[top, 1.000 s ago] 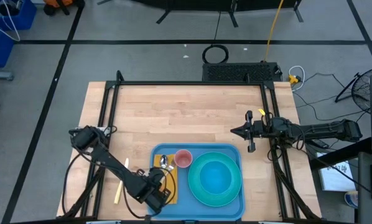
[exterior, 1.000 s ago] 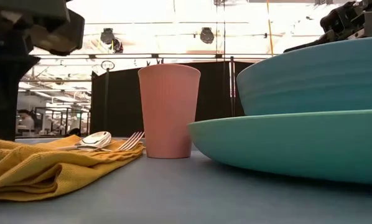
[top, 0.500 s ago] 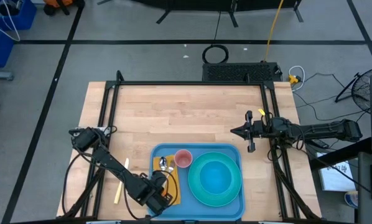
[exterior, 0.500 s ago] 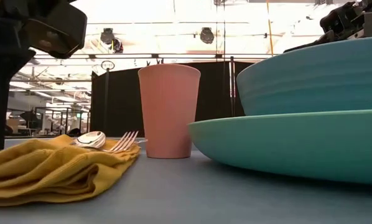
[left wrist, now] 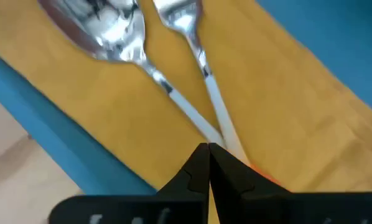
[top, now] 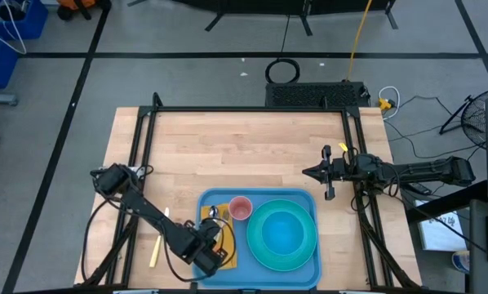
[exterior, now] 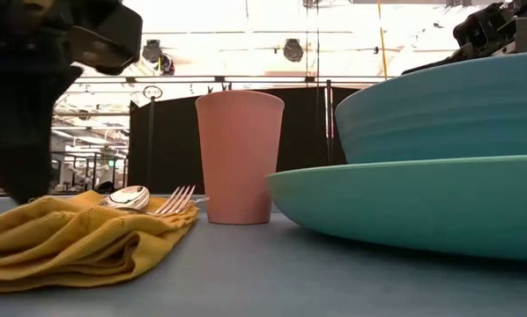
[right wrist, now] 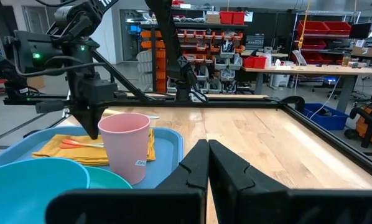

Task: Set up tray
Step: Adjust the orange fork on the yellow table napkin

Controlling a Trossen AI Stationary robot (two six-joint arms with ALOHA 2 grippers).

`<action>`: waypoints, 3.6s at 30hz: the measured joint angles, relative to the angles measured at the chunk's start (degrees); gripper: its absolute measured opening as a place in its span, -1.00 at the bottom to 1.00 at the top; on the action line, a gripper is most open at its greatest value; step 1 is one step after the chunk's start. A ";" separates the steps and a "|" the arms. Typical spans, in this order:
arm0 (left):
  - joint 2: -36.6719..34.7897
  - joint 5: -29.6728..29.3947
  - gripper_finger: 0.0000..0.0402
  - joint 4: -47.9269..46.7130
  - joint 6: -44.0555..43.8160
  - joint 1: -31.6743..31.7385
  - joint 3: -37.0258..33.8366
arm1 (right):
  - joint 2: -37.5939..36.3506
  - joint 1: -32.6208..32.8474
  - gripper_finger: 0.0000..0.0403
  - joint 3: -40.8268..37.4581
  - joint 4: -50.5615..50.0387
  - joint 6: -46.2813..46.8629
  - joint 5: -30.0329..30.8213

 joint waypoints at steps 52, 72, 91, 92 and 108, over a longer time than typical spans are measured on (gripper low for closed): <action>1.30 1.81 -0.44 5.59 14.83 8.27 -2.45 | 0.00 0.00 -1.00 -0.02 0.00 -0.26 0.02; 1.06 2.70 -0.85 5.15 14.21 9.83 2.57 | 0.00 0.00 -1.00 -0.02 0.02 -0.46 0.02; 1.05 1.34 -0.94 0.28 14.95 9.39 4.44 | 0.00 0.00 -1.00 0.00 0.02 -0.85 0.02; 1.05 1.32 -0.96 0.46 15.88 9.23 4.44 | 0.00 0.01 -1.00 -0.01 0.02 -0.87 0.00; 1.27 1.53 -0.43 3.45 19.95 3.06 4.11 | 0.00 0.00 -1.00 -0.02 0.02 -0.87 0.00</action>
